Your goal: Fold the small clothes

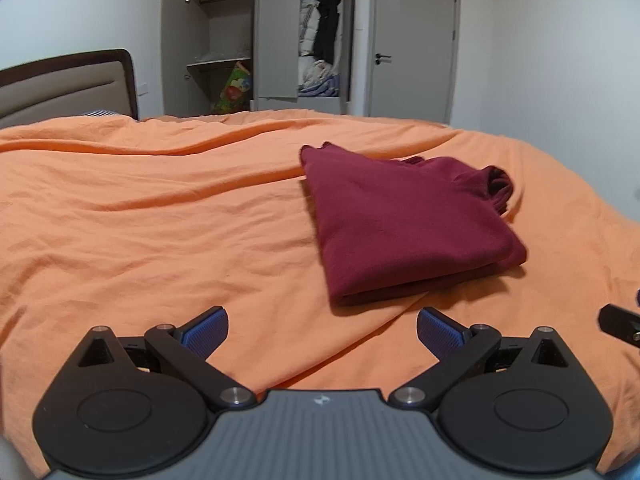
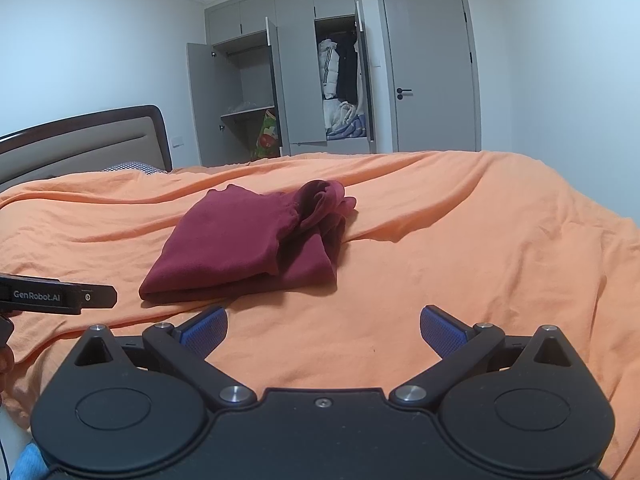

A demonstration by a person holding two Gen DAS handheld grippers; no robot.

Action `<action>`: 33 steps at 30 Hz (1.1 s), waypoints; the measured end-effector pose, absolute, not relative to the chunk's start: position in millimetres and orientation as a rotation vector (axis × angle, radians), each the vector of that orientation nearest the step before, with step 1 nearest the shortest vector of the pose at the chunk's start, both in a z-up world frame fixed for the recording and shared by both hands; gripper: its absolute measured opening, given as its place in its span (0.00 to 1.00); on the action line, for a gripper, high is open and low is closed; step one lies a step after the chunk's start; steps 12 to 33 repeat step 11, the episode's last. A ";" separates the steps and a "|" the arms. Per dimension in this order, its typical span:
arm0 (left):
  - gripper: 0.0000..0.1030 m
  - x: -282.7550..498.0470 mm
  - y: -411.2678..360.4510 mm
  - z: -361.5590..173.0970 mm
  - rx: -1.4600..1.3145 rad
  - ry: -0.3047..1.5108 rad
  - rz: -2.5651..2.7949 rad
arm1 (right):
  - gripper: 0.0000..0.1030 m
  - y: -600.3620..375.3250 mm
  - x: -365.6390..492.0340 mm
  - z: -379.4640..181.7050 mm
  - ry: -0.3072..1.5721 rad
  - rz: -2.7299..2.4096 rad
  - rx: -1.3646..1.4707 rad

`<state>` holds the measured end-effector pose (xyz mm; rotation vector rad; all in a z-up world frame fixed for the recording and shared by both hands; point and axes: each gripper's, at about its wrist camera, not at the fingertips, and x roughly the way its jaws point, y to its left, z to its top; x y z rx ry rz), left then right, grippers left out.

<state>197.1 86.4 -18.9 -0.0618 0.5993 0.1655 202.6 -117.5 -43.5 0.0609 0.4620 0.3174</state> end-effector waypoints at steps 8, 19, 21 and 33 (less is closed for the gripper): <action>1.00 199.5 90.6 -19.2 -0.092 0.605 0.143 | 0.99 -117.0 204.9 -44.4 0.469 0.314 0.065; 1.00 200.3 90.3 -18.9 -0.090 0.605 0.145 | 0.99 -116.5 205.9 -44.9 0.472 0.313 0.063; 1.00 200.3 90.3 -18.9 -0.090 0.605 0.145 | 0.99 -116.5 205.9 -44.9 0.472 0.313 0.063; 1.00 200.3 90.3 -18.9 -0.090 0.605 0.145 | 0.99 -116.5 205.9 -44.9 0.472 0.313 0.063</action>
